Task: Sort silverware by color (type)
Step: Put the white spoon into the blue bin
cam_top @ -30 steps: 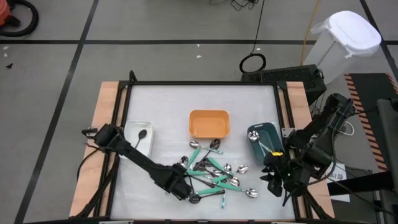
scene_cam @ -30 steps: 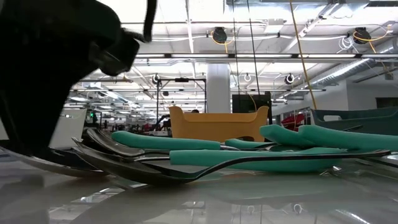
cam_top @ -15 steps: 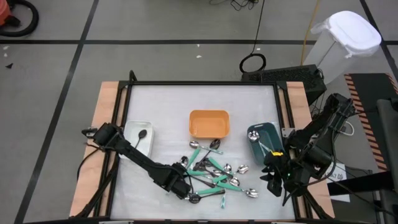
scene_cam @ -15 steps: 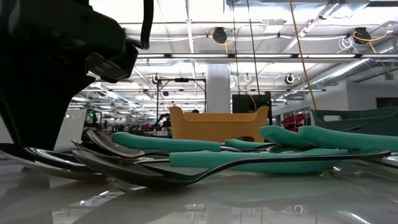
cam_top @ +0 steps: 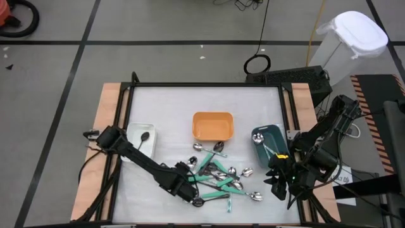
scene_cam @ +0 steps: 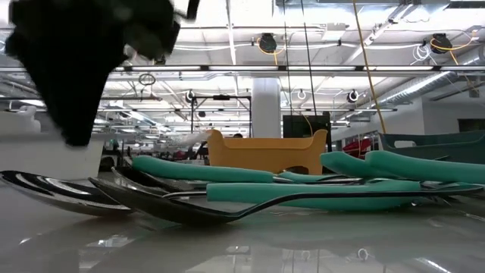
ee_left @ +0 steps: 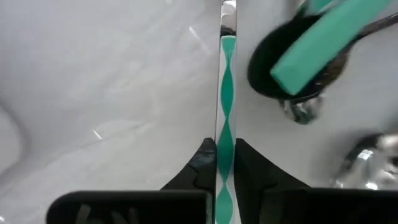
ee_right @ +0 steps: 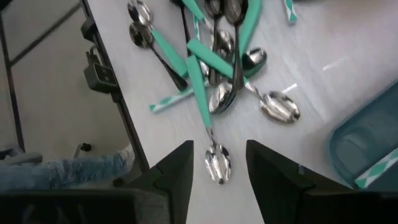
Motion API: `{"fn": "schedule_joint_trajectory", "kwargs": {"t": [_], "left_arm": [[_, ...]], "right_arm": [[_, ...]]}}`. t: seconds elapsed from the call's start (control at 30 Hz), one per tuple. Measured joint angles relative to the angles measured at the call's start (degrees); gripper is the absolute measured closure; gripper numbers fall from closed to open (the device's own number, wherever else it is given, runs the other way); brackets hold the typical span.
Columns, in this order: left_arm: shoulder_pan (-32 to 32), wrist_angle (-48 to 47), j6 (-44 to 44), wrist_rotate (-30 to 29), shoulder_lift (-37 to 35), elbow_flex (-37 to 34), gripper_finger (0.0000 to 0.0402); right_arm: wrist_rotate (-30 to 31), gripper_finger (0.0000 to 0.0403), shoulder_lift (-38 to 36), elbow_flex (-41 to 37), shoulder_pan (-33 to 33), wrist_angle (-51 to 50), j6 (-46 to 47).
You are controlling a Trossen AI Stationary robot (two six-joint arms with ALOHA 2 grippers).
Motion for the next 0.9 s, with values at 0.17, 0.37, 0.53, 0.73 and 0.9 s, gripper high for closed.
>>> {"fn": "schedule_joint_trajectory", "kwargs": {"t": [0.17,0.37,0.53,0.73,0.9], "left_arm": [[0.6,-6.2,-0.6,-3.7,-0.1,8.6,0.0378],[2.4,-8.4,-2.0,-12.1,-0.2,20.1,0.0378],[4.7,-7.8,-3.1,-23.1,-0.3,29.7,0.0378],[7.5,-1.6,-1.3,-32.6,-0.4,35.2,0.0378],[9.5,10.9,4.1,-33.4,-0.4,35.3,0.0378]], "right_arm": [[3.7,0.0260,0.0,0.0,0.0,2.1,-0.3],[9.9,0.0260,0.0,0.0,0.0,5.9,-0.7],[15.9,0.0259,0.0,0.0,0.0,12.2,-4.3],[23.9,0.0259,0.0,0.0,-0.3,19.6,-9.5],[28.0,0.0259,0.0,0.0,-2.7,26.5,-17.6]]}}
